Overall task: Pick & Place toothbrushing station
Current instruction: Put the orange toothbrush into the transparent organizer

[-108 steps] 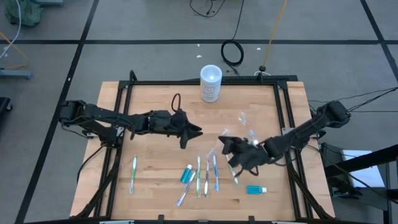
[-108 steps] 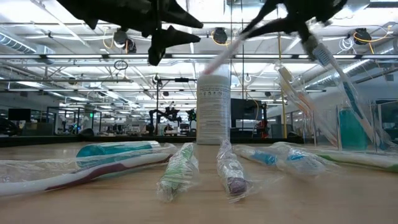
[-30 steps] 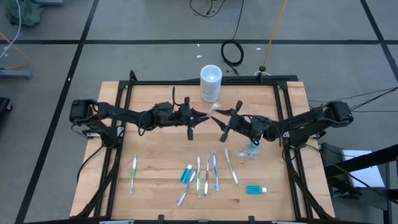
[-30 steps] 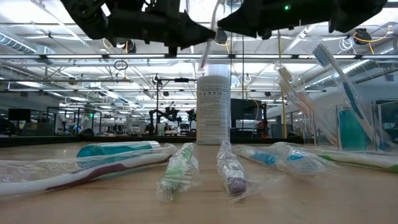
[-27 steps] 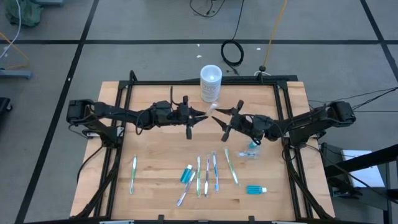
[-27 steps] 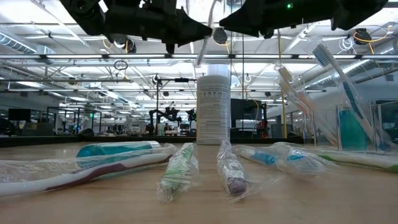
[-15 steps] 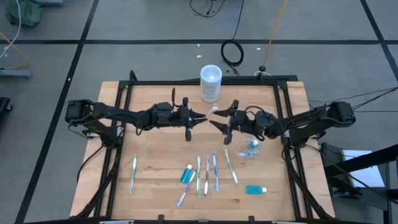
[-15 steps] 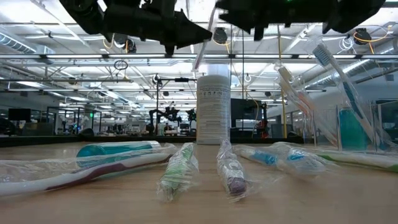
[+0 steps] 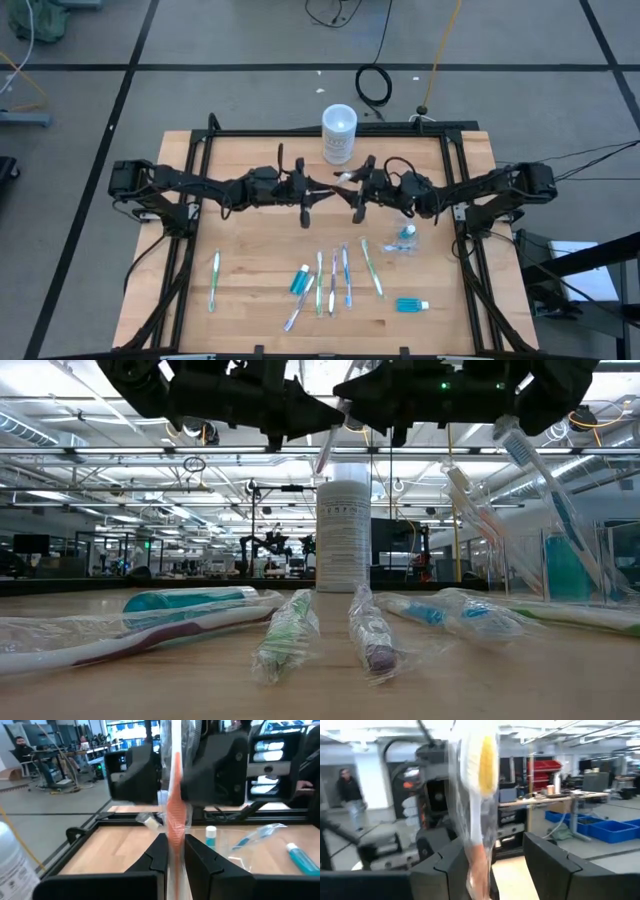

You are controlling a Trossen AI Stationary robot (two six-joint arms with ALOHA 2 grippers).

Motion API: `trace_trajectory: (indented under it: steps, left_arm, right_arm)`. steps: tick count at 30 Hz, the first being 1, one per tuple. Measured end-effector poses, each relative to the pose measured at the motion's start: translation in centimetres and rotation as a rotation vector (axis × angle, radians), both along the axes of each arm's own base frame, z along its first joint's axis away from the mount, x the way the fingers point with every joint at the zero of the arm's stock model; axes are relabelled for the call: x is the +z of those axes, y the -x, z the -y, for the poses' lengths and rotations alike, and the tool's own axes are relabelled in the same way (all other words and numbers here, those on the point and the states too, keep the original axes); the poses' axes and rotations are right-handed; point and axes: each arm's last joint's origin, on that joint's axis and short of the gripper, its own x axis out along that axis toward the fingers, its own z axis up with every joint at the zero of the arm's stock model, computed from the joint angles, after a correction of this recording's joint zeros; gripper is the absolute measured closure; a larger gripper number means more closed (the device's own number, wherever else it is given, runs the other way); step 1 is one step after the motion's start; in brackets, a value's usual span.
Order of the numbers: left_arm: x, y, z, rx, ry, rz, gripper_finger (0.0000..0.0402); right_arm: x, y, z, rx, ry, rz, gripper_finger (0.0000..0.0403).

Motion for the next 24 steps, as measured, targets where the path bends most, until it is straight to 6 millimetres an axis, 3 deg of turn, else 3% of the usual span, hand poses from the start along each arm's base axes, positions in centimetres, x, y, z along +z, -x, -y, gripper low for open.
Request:
trace_trajectory:
  steps: [4, 15, 24]
  left_arm:
    - [-0.57, 0.06, -0.1, 0.043, 0.035, -0.055, 0.0366]
    - [-0.79, 0.09, -0.11, 0.048, 0.051, -0.077, 0.0364]
    - [-0.82, 0.1, -0.17, 0.045, 0.004, -0.085, 0.0362]
  right_arm:
    - [0.0, -0.01, -0.03, 0.037, 0.007, -0.001, 0.0261]
    - [-0.35, -0.07, -0.01, 0.027, 0.046, -0.046, 0.0387]
    - [-0.5, -0.1, -0.02, 0.028, 0.052, -0.066, 0.0378]
